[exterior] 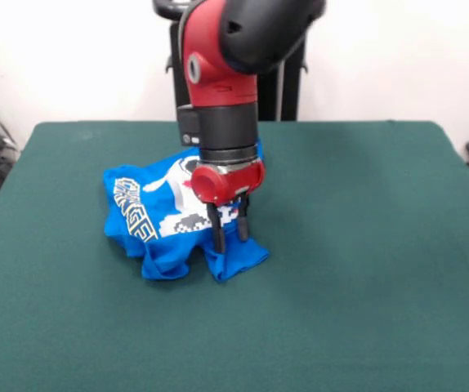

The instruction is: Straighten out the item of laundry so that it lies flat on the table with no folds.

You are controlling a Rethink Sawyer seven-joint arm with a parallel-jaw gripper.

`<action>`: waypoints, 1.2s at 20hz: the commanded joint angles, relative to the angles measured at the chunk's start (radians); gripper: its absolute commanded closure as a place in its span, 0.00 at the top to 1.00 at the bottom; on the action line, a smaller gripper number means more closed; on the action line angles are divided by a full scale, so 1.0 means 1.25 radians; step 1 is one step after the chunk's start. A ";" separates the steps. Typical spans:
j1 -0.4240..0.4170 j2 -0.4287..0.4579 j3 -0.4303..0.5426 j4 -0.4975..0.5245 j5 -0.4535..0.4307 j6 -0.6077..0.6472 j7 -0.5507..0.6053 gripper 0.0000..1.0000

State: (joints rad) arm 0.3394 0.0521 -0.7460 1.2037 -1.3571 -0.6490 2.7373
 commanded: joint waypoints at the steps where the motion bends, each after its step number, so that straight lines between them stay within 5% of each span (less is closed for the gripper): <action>1: 0.059 0.111 0.117 -0.070 -0.167 -0.110 0.405 1.00; 7: 0.070 0.124 0.119 -0.082 -0.211 -0.091 0.465 1.00; 24: 0.045 0.094 0.157 -0.075 -0.214 -0.098 0.394 1.00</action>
State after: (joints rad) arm 0.3938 0.0918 -0.7510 1.1285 -1.6218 -0.6639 3.0205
